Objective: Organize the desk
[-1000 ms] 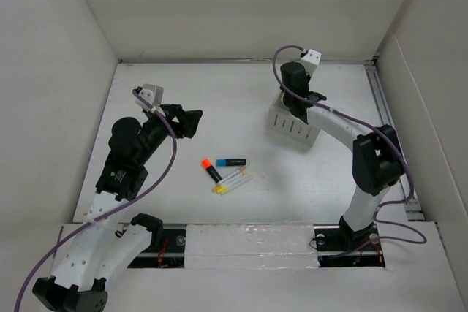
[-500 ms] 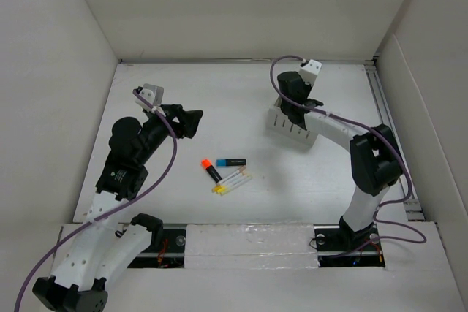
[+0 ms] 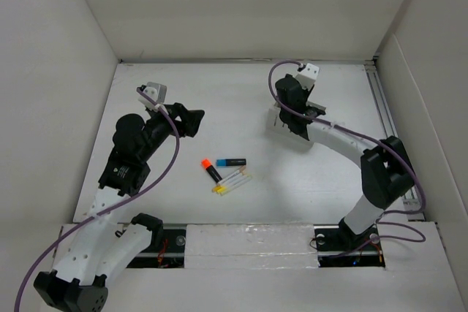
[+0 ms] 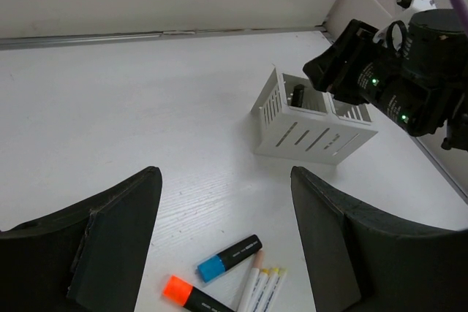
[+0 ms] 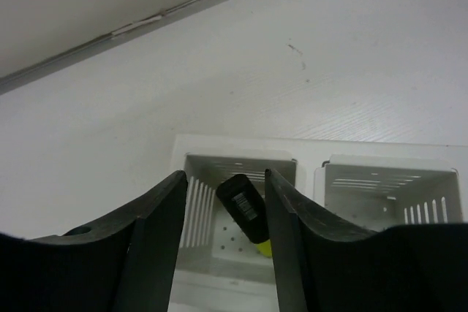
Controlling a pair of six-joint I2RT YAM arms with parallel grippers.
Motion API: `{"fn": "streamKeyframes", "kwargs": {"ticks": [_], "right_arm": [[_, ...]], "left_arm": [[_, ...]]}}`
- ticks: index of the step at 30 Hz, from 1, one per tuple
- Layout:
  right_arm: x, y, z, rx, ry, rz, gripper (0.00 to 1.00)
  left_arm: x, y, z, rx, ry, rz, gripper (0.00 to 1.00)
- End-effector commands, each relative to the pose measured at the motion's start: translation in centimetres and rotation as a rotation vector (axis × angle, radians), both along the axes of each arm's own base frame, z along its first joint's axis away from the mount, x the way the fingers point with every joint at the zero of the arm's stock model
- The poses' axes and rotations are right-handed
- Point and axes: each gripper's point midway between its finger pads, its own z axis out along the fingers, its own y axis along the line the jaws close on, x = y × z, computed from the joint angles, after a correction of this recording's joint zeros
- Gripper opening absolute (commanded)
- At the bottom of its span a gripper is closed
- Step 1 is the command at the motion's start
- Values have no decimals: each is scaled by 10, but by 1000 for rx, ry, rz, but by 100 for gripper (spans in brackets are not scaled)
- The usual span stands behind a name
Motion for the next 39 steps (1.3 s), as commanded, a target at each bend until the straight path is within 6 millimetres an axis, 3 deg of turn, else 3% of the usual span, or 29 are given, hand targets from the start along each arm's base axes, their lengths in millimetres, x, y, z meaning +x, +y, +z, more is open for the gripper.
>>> {"fn": "streamKeyframes", "kwargs": {"ticks": [1,4,5,6,9,11,12,13,16,18,19,20,21,23,24,26,27,29,39], "right_arm": [[-7,15,35,79,-82,50,54],[-17,35,45,128,-94,147,51],[-23,55,44,155,-84,237,48],[-28,68,43,168,-74,299,30],[-60,133,22,222,11,586,0],[-95,182,-3,248,82,807,0],[-108,197,-10,257,97,874,0],[-141,230,-31,269,157,1011,0],[-156,247,-40,267,191,1065,0],[-172,264,-58,243,228,1102,15],[-178,277,-67,222,250,1120,29],[-181,283,-61,210,246,1137,35],[-184,290,-76,176,282,1149,39],[-183,304,-75,118,284,1150,47],[-190,314,-88,88,302,1165,50],[-184,316,-97,27,307,1116,52],[-178,325,-87,17,284,1098,53],[-172,318,-109,-47,341,1045,54],[-175,306,-154,-116,463,1005,54]], "left_arm": [[2,-1,13,-17,-45,1,67],[2,-1,12,-16,-33,-2,67],[1,-1,14,-19,-42,-1,67],[0,0,17,-23,-52,2,67],[3,7,14,-18,-41,47,67],[2,9,16,-24,-45,58,65],[2,11,17,-28,-53,67,62],[2,15,20,-38,-61,91,57],[6,22,18,-43,-45,142,51],[7,29,17,-46,-36,182,46],[8,34,19,-54,-39,212,44],[8,34,19,-57,-38,212,44],[12,43,19,-60,-36,270,43],[14,50,18,-72,-24,317,42],[14,57,13,-63,-1,354,42],[13,60,16,-70,-7,368,42],[11,62,17,-74,-17,374,42],[11,62,18,-77,-23,375,43],[6,55,22,-76,-35,327,45]]}}
